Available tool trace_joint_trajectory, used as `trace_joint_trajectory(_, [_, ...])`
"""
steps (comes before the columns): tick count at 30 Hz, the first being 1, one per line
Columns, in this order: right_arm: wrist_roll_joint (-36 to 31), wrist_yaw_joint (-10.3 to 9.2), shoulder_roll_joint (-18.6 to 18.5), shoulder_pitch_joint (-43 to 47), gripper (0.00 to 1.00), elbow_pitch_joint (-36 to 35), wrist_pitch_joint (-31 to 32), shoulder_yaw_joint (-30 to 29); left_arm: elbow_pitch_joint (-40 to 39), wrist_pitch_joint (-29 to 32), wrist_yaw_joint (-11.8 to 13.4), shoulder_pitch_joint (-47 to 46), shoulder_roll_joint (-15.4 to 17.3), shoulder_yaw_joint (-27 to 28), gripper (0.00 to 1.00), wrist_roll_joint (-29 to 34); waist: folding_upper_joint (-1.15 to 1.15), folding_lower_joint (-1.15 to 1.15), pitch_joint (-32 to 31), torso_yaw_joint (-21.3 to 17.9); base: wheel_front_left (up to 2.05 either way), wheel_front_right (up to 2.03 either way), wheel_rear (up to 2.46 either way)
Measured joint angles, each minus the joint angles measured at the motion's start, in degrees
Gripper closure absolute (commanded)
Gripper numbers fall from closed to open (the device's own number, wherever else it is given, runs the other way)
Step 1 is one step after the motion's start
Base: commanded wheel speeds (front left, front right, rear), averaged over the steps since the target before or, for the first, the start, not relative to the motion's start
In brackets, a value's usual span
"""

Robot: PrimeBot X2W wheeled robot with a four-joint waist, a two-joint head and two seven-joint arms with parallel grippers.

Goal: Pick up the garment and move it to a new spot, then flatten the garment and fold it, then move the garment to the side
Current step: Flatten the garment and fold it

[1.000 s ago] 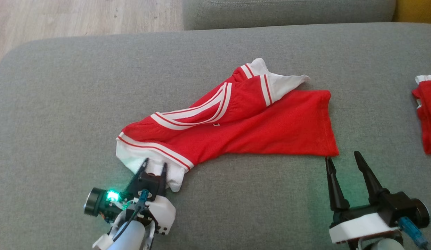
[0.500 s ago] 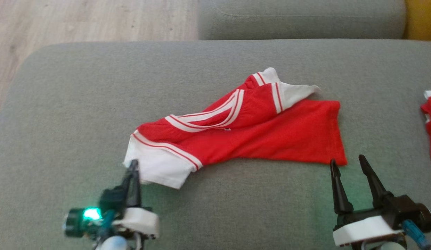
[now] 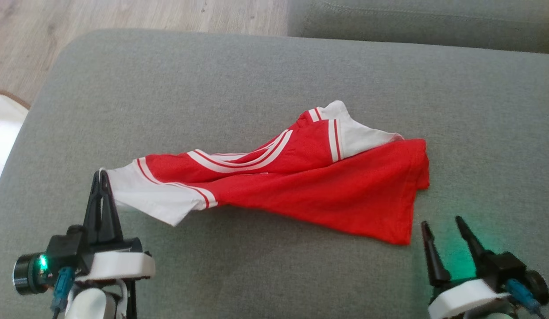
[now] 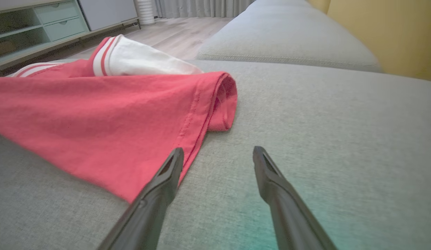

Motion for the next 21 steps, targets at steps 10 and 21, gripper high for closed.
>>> trace_joint_trajectory(10, [7.32,0.0,-5.12,-1.51,0.0,5.58,0.1,13.51,-1.09,0.69,0.35,-0.1,0.01,-0.52,1.0,0.01,0.0,0.0,1.46,1.26,0.0,0.0,0.0])
trace_joint_trajectory(21, [7.51,0.0,-6.8,-1.52,0.24,5.81,0.08,15.58,0.65,0.14,-0.03,-0.49,0.02,-1.21,1.0,0.01,0.0,0.0,1.37,1.83,0.0,0.0,0.0])
